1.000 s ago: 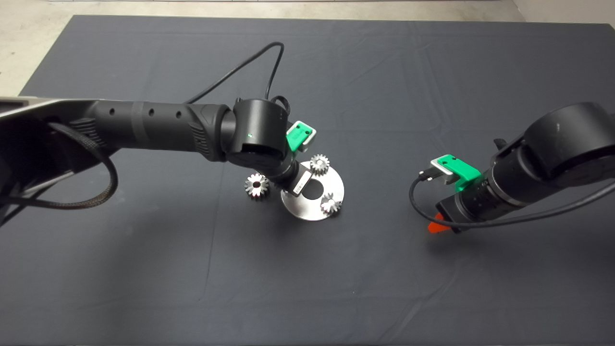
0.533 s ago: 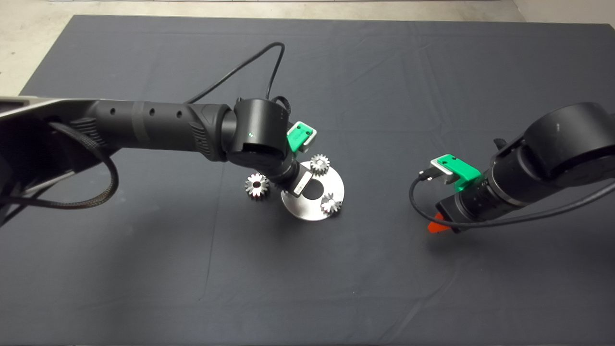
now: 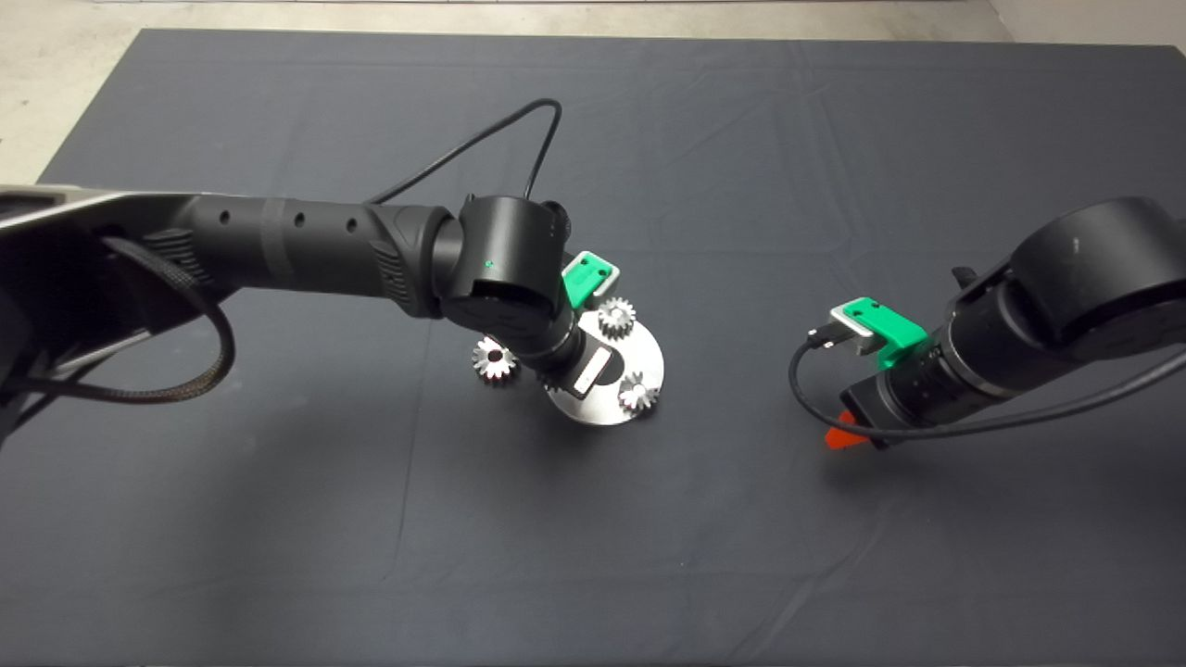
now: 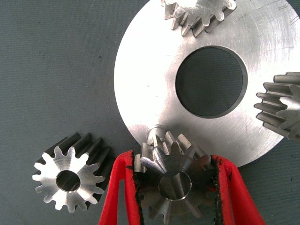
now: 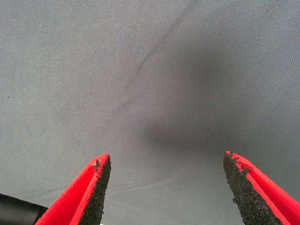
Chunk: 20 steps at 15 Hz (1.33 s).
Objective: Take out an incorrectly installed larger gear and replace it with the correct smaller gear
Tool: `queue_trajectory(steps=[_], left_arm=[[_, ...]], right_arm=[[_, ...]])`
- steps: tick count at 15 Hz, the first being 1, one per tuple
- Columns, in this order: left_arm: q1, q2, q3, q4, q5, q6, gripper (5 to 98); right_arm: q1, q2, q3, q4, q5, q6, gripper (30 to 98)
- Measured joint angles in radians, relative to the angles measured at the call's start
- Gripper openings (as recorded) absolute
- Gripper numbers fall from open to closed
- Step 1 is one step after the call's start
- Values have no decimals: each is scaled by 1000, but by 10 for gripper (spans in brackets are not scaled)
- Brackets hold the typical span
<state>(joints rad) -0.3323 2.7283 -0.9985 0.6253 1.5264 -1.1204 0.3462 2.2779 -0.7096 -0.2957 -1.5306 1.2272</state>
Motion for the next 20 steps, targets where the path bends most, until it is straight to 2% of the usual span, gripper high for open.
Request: queue_trajectory(steps=[3,7,12,15,18,20], left_arm=[[0,0,-10,0,0,0,217],[-6,0,-47,0,-16,1,217],[-6,-1,-54,0,-18,1,217],[-1,-20,-54,0,-43,0,217],[30,-41,-56,15,-39,-42,220],[30,-48,-56,14,-37,-50,250]], right_arm=[[0,0,0,0,0,0,636],[0,3,9,0,0,0,636],[0,5,9,0,0,0,636],[0,5,9,0,0,0,636],[0,5,8,0,0,0,636],[0,6,8,0,0,0,636]])
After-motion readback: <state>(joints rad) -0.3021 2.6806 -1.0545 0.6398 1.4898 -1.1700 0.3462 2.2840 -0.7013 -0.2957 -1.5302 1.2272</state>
